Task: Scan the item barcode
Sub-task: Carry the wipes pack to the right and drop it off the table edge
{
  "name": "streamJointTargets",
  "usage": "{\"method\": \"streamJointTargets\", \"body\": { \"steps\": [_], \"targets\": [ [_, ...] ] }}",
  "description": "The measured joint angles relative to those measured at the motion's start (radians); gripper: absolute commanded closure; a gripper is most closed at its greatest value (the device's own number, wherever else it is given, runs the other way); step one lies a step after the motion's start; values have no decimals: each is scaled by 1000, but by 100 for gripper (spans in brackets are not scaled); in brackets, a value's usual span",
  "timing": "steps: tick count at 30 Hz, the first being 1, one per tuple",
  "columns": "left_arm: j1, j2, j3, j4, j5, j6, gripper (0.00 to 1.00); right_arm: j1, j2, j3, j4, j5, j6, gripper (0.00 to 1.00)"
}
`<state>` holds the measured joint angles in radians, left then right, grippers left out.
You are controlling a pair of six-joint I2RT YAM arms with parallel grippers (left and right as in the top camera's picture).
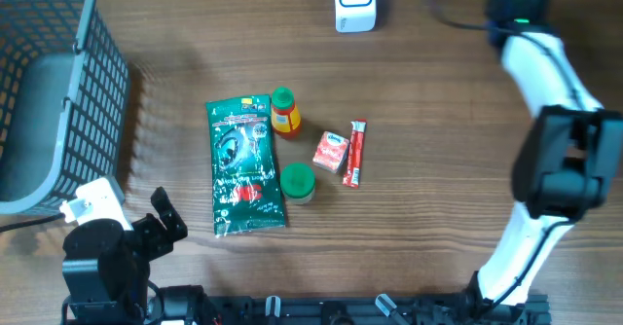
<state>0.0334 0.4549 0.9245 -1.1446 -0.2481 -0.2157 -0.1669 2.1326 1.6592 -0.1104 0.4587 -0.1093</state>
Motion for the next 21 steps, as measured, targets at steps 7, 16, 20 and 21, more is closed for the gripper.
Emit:
{"method": "streamJointTargets", "body": {
  "steps": [7,16,20,21],
  "targets": [
    [0,0,0,0,0,0,0,-306,0,-6,-90,11,0,96],
    [0,0,0,0,0,0,0,-510,0,-15,-141,-76,0,96],
    [0,0,0,0,0,0,0,-555,3,-15,-175,-103,12,95],
    [0,0,0,0,0,0,0,-566,6,-15,-182,-116,18,96]
  ]
}}
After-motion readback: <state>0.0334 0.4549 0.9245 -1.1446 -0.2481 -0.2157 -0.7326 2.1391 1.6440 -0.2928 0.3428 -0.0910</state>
